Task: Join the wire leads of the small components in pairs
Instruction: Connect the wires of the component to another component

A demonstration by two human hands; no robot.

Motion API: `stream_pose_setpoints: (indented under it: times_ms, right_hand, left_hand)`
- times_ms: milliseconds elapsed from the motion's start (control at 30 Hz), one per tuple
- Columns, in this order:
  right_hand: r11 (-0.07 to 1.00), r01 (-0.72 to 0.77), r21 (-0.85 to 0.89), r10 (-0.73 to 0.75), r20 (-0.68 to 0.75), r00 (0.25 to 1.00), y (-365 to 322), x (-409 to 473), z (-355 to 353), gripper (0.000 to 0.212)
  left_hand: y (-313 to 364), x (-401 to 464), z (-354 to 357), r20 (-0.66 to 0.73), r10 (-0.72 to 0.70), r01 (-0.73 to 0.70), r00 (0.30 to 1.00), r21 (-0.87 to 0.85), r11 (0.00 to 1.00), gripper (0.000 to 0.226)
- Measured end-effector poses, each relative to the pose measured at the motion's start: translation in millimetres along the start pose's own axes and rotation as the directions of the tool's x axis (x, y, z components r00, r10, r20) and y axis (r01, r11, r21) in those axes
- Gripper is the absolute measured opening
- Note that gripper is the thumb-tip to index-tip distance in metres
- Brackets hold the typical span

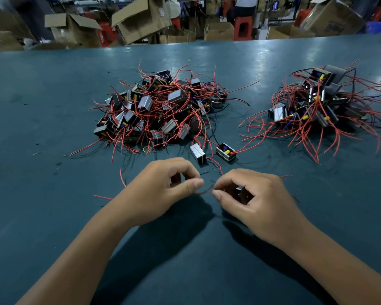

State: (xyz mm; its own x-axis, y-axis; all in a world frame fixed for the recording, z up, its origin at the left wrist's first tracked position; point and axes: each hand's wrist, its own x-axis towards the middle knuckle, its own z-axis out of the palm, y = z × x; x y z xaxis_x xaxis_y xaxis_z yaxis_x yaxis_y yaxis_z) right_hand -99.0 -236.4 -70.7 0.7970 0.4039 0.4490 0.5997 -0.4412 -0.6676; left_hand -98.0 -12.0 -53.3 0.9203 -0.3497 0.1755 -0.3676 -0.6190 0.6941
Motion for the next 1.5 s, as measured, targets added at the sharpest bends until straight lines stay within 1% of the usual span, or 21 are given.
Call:
stream_pose_setpoints:
  times_ms: [67, 100, 133, 200, 267, 333, 400, 467, 567, 633, 700, 767, 833, 900, 1033, 1100, 1233, 1333, 1500]
  right_hand:
    - [0.997, -0.032, 0.065, 0.034, -0.035, 0.999, 0.7, 1.8, -2.8, 0.010]
    - [0.995, -0.055, 0.086, 0.061, -0.071, 0.996, 1.1, 2.7, -3.6, 0.011]
    - [0.993, -0.078, 0.094, 0.088, -0.111, 0.990, 1.8, 4.1, -4.0, 0.011]
    - [0.987, -0.135, 0.091, 0.149, -0.184, 0.971, 2.9, 6.9, -4.2, 0.013]
    - [0.979, -0.176, 0.104, 0.194, -0.205, 0.959, 4.1, 9.5, -4.7, 0.017]
    - [0.976, -0.190, 0.106, 0.205, -0.147, 0.968, 5.3, 11.4, -5.1, 0.018]
    - [0.974, -0.206, 0.094, 0.208, -0.023, 0.978, 5.5, 12.0, -4.5, 0.017]
    - [0.981, -0.189, 0.043, 0.184, 0.097, 0.978, 6.4, 11.4, -5.7, 0.014]
    - [0.988, -0.155, -0.001, 0.151, 0.244, 0.958, 8.0, 10.4, -12.9, 0.012]
    - [0.992, -0.105, -0.067, 0.121, 0.334, 0.935, 9.6, 11.3, -18.9, 0.013]
    - [0.991, -0.073, -0.108, 0.109, 0.382, 0.918, 9.9, 12.0, -21.6, 0.015]
    - [0.989, -0.046, -0.141, 0.098, 0.392, 0.915, 9.6, 12.6, -21.3, 0.018]
    - [0.986, -0.058, -0.156, 0.113, 0.369, 0.923, 9.8, 12.3, -19.9, 0.022]
    - [0.982, -0.103, -0.160, 0.153, 0.343, 0.927, 9.8, 12.8, -19.8, 0.022]
    - [0.979, -0.146, -0.139, 0.184, 0.323, 0.928, 7.7, 12.8, -15.6, 0.002]
    - [0.979, -0.159, -0.127, 0.188, 0.266, 0.945, 6.4, 12.9, -12.4, 0.007]
    - [0.976, -0.200, -0.086, 0.209, 0.110, 0.972, 4.9, 11.2, -6.9, 0.007]
    - [0.964, -0.264, -0.037, 0.265, 0.025, 0.964, 4.6, 9.2, -2.2, 0.009]
    - [0.922, -0.380, 0.071, 0.384, -0.065, 0.921, 5.6, 8.4, 5.5, 0.013]
  left_hand:
    - [-3.8, 3.8, 1.2, -0.150, -0.007, 0.009, 0.989, 0.013, 1.000, 0.011]
    - [-4.5, 5.8, 2.8, -0.196, -0.003, 0.013, 0.981, 0.049, 0.999, 0.010]
    - [-4.6, 7.4, 5.3, -0.217, 0.007, 0.014, 0.976, 0.092, 0.996, 0.008]
    - [-4.9, 8.6, 10.2, -0.207, 0.034, 0.003, 0.978, 0.172, 0.985, 0.006]
    - [-5.9, 9.5, 13.3, -0.198, 0.047, -0.004, 0.979, 0.214, 0.977, 0.012]
    - [-6.9, 10.4, 14.2, -0.200, 0.050, -0.003, 0.979, 0.225, 0.974, 0.016]
    - [-8.0, 10.4, 14.3, -0.197, 0.049, -0.003, 0.979, 0.227, 0.974, 0.018]
    - [-9.5, 9.6, 15.2, -0.177, 0.034, 0.006, 0.984, 0.222, 0.975, 0.017]
    - [-11.7, 8.6, 15.8, -0.119, 0.004, 0.023, 0.993, 0.224, 0.974, 0.018]
    - [-13.7, 9.2, 14.6, -0.085, -0.016, 0.036, 0.996, 0.233, 0.972, 0.019]
    - [-14.8, 9.8, 13.9, -0.059, -0.030, 0.044, 0.998, 0.262, 0.964, 0.021]
    - [-14.9, 10.0, 13.8, -0.038, -0.035, 0.045, 0.999, 0.292, 0.955, 0.024]
    - [-14.0, 9.7, 13.5, -0.029, -0.044, 0.051, 0.999, 0.299, 0.953, 0.024]
    - [-12.8, 9.6, 13.6, -0.030, -0.040, 0.047, 0.999, 0.299, 0.953, 0.023]
    - [-8.3, 9.4, 16.1, -0.072, -0.007, 0.025, 0.997, 0.254, 0.967, 0.011]
    - [-5.1, 9.1, 17.2, -0.078, 0.011, 0.008, 0.997, 0.234, 0.972, 0.008]
    - [-0.3, 8.3, 20.1, -0.100, 0.045, -0.023, 0.994, 0.204, 0.979, 0.011]
    - [1.9, 8.4, 24.2, -0.108, 0.035, -0.018, 0.994, 0.158, 0.987, 0.011]
    - [5.3, 7.9, 31.8, -0.142, 0.029, -0.013, 0.989, 0.115, 0.993, 0.011]
